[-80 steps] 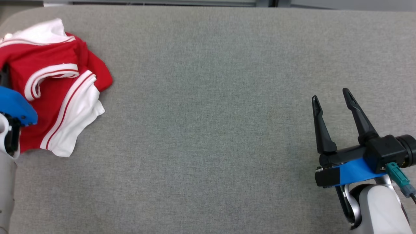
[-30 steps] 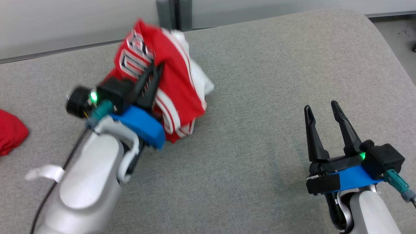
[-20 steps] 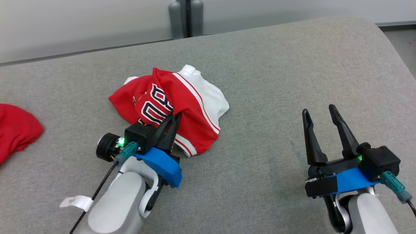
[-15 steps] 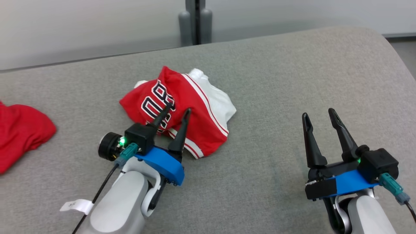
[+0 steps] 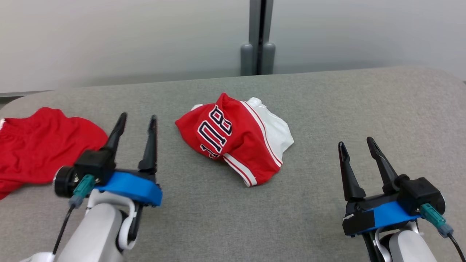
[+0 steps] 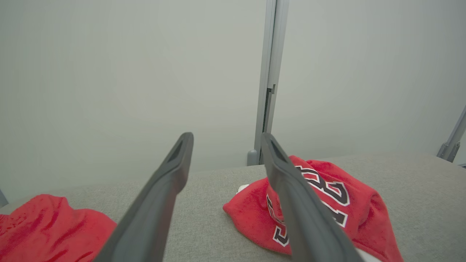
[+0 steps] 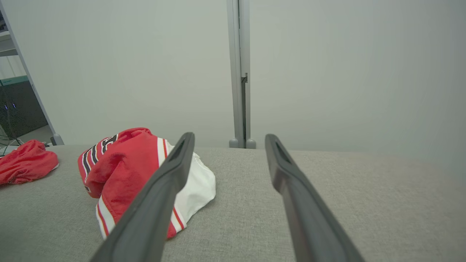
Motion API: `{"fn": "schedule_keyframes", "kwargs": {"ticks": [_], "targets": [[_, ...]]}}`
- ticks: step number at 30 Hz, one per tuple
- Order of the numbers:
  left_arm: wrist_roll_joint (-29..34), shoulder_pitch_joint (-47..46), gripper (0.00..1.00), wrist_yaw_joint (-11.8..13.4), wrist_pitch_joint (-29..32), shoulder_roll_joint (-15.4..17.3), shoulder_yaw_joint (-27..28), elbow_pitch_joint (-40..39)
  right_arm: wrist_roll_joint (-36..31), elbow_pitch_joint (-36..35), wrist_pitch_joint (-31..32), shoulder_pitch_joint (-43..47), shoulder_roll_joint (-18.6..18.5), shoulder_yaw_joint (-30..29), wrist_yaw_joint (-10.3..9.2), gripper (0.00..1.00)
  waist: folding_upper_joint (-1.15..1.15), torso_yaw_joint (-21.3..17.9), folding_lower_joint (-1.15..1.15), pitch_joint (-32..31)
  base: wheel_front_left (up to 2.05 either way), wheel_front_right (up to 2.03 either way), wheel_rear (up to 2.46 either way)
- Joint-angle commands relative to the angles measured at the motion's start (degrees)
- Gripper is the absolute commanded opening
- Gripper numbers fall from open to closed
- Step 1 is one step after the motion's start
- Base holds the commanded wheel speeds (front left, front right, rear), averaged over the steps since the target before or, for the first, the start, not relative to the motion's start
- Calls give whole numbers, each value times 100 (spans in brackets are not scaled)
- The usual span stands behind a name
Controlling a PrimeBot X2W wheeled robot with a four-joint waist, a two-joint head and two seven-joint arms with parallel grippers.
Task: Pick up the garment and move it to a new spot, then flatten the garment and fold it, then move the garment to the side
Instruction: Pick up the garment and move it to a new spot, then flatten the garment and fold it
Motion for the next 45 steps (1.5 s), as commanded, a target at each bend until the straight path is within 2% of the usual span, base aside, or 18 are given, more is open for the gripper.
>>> {"fn": "schedule_keyframes", "kwargs": {"ticks": [1,8,17,29,45], "targets": [[10,110,100,46,-22,56,67,-44,-7,12,-21,78,-23,1,1,100,0,31,0,-20,0,0,0],[78,956,100,297,-25,205,592,-497,-20,131,-21,219,-23,1,1,100,0,289,0,-275,0,0,0],[208,1792,100,454,-25,101,1036,-828,-53,209,-21,382,-23,-63,1,100,0,443,0,-441,0,0,0],[480,2155,100,406,-26,-103,1283,-1000,-112,365,-10,580,-24,-164,1,100,0,527,0,-569,0,0,0],[681,2170,100,310,-26,-190,1445,-992,-100,459,14,588,-24,-177,1,100,0,537,0,-574,0,0,0]]}}
